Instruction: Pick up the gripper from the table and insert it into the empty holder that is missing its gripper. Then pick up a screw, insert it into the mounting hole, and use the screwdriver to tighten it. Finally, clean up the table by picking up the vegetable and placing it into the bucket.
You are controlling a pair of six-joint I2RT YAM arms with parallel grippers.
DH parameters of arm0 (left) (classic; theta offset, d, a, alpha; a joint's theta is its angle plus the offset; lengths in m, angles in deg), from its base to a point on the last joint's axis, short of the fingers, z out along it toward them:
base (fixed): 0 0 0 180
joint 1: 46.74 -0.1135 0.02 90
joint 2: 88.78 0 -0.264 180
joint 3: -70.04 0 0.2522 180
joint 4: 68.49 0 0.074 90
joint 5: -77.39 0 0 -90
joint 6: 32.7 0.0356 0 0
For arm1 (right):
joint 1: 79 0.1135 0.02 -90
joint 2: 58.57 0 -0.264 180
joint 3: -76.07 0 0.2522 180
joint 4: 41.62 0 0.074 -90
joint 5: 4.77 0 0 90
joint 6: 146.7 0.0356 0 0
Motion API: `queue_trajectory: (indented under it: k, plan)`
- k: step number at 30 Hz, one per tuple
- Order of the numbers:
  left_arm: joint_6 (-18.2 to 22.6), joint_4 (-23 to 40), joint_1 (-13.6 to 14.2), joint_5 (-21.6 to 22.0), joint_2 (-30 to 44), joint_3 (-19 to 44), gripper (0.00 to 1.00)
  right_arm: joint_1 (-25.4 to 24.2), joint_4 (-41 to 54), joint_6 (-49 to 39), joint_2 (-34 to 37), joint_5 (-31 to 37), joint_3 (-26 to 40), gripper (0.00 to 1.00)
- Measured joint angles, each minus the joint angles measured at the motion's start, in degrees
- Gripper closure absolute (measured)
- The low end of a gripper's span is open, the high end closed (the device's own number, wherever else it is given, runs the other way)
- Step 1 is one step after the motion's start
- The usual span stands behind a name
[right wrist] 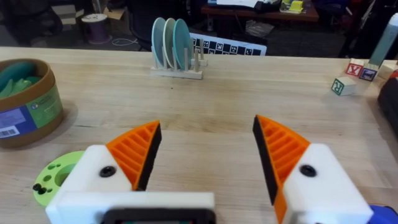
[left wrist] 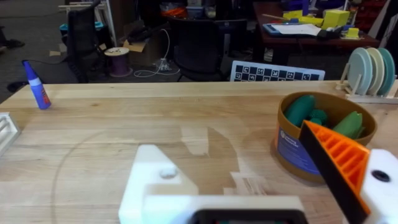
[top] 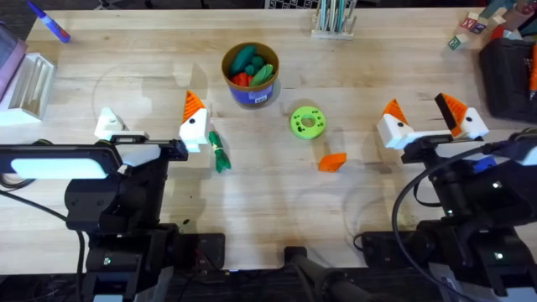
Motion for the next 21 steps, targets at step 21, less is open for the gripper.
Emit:
queue_trajectory:
  k: [21]
  plan:
    - [-4.17, 27.22, 0.00, -2.47, 6.70, 15.98, 0.015, 0.00, 18.40, 6.06, 1.78, 0.66, 8.88, 0.093]
